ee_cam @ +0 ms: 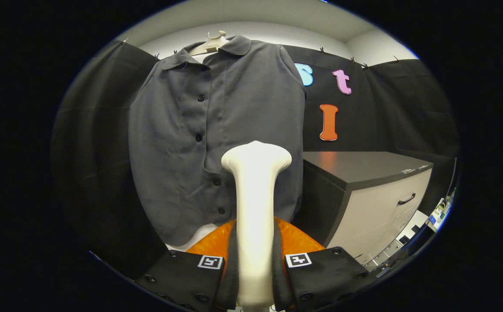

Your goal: Iron the clothes twice with a garment steamer, once on the left side and once on the right side.

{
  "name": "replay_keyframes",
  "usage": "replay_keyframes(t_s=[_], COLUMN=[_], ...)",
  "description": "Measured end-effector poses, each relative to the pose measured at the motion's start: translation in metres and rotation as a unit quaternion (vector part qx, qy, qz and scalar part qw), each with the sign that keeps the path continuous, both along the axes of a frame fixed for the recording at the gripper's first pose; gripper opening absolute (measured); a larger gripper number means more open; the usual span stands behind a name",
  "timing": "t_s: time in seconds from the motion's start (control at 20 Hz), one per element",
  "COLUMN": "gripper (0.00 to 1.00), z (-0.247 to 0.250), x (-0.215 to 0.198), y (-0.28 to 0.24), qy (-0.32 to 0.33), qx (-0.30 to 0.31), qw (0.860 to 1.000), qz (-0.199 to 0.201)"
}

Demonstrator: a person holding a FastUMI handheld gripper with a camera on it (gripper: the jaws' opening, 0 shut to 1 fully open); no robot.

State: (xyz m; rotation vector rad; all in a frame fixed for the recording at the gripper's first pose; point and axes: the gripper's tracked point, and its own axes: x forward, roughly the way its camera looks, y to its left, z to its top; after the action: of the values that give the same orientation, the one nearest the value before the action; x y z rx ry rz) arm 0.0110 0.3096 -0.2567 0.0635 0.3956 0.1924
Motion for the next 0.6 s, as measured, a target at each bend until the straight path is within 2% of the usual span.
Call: replay_keyframes(t_s=[0.6], gripper=[0.39], z=[-0.061], x=[-0.034], y=[0.005], qy=[0.059], qx=[-0.008], qw=[0.998], qz=[0.012])
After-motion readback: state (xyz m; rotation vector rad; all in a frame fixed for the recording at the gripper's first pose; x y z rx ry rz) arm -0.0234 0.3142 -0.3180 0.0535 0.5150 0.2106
